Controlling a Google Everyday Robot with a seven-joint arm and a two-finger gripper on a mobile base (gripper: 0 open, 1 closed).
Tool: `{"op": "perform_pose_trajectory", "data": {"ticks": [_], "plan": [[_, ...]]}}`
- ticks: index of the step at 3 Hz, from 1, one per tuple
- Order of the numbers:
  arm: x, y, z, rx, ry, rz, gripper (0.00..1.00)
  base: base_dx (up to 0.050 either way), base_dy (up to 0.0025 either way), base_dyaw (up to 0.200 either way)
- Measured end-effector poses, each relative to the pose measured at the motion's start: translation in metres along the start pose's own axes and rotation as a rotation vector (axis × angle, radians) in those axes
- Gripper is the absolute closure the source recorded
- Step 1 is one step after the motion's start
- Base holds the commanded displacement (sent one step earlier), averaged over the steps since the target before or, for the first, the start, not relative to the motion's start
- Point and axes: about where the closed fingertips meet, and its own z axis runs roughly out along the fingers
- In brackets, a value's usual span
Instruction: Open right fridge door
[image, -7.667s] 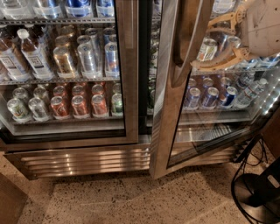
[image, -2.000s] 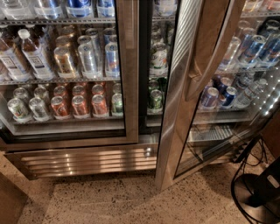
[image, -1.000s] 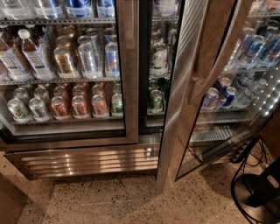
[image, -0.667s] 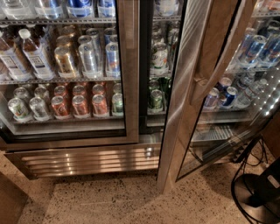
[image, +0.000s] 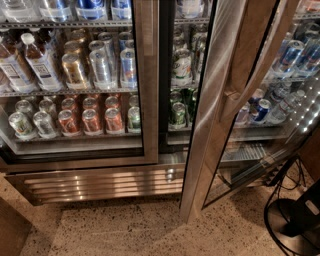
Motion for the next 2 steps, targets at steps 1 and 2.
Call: {"op": "perform_pose_trajectory", "data": {"ticks": [1,2], "plan": [[0.0000,0.0000,0.0000,0.000,0.000,0.000,0.00,0.000,0.00000,0.000],[0.0000,0.0000,0.0000,0.000,0.000,0.000,0.00,0.000,0.00000,0.000]]}}
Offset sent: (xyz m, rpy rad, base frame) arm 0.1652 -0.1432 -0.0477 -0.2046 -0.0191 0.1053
